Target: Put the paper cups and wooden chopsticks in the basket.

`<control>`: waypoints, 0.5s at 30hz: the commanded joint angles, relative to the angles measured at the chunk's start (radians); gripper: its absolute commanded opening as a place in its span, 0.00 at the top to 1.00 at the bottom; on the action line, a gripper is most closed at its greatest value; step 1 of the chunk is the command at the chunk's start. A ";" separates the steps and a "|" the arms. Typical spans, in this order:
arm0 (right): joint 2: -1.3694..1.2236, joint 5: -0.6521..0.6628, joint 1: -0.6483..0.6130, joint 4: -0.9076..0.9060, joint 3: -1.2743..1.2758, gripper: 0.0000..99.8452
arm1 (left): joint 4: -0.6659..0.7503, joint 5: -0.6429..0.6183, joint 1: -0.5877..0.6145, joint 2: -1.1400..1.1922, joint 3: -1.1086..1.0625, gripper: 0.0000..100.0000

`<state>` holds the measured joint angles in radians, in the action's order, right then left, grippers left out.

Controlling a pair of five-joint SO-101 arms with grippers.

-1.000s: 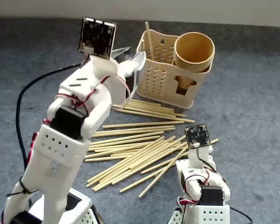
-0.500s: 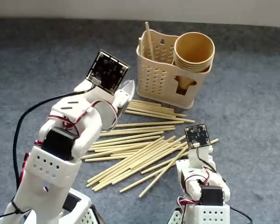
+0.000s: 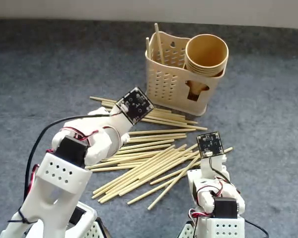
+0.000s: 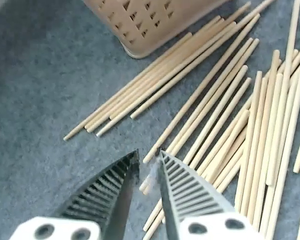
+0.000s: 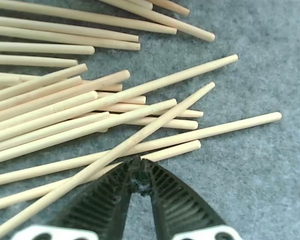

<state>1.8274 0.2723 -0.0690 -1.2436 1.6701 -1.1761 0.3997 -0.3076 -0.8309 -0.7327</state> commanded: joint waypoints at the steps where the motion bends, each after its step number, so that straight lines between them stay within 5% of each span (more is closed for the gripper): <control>1: 0.012 0.009 0.008 -0.007 0.154 0.99 | -0.008 0.018 0.007 -0.021 -0.035 0.93; 15: 0.012 0.009 0.008 -0.007 0.154 0.99 | -0.008 0.193 0.041 0.506 0.189 0.86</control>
<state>1.8274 0.2723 -0.0690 -1.2436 1.6701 -1.1792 0.5424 -0.3061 -0.4396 -0.6697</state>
